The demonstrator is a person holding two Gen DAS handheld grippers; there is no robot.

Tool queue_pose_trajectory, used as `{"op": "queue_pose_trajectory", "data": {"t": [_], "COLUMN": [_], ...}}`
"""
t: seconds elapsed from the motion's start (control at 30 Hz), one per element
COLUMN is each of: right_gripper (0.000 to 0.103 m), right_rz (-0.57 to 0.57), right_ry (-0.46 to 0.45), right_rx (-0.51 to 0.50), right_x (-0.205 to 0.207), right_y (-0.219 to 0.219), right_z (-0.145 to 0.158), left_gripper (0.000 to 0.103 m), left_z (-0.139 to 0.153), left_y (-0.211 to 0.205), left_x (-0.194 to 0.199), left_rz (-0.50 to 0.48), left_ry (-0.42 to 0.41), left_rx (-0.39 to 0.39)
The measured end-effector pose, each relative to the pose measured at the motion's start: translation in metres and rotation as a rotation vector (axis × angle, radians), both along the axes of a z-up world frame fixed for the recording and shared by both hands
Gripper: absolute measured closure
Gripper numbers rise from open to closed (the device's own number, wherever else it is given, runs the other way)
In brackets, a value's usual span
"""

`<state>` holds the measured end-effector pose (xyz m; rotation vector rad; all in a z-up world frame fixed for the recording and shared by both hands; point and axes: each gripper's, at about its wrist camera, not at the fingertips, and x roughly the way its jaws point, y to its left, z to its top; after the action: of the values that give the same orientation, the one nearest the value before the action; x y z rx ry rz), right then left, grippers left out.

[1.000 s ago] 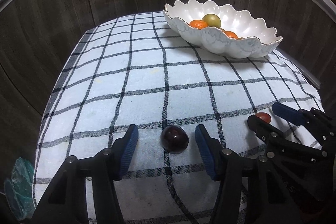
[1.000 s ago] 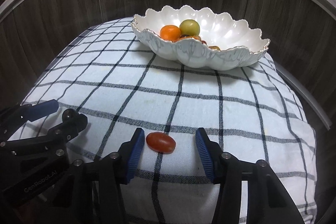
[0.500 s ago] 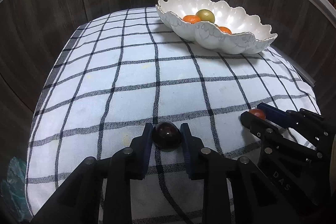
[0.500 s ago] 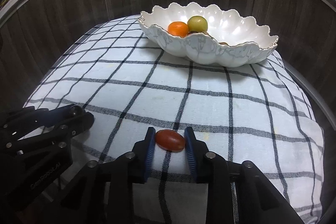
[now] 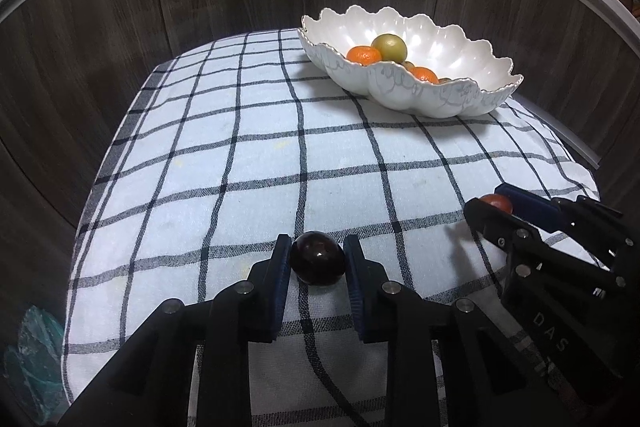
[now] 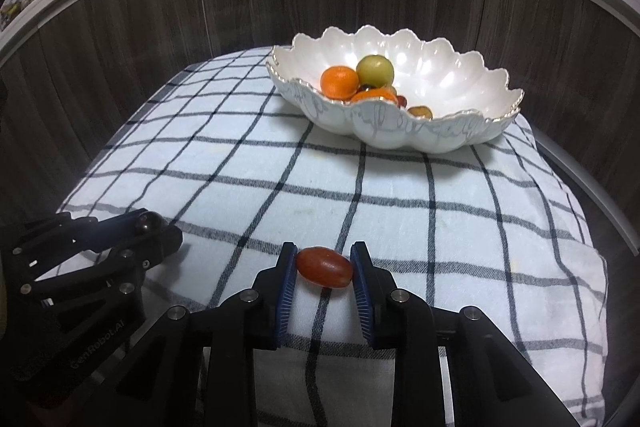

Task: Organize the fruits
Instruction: 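Lift and carry the dark plum with left gripper while right carries the red date over the bowl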

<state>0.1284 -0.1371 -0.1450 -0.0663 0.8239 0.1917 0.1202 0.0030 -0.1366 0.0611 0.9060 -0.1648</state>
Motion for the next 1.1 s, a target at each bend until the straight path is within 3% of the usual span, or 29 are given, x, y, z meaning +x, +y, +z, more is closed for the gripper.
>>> {"op": "queue_pose_trajectory", "data": {"t": [1.1], "right_gripper": [0.074], "right_rz": [-0.101], "right_ry": [-0.083], "right_rx": [0.043], "right_x": [0.032], "right_y": [-0.031], "right_z": [0.052], "left_gripper": [0.076], "left_z": [0.049], "left_y": [-0.027], "left_x": [0.037], "left_rz": [-0.001], "left_ry": [-0.053], "left_rx": [0.023]}}
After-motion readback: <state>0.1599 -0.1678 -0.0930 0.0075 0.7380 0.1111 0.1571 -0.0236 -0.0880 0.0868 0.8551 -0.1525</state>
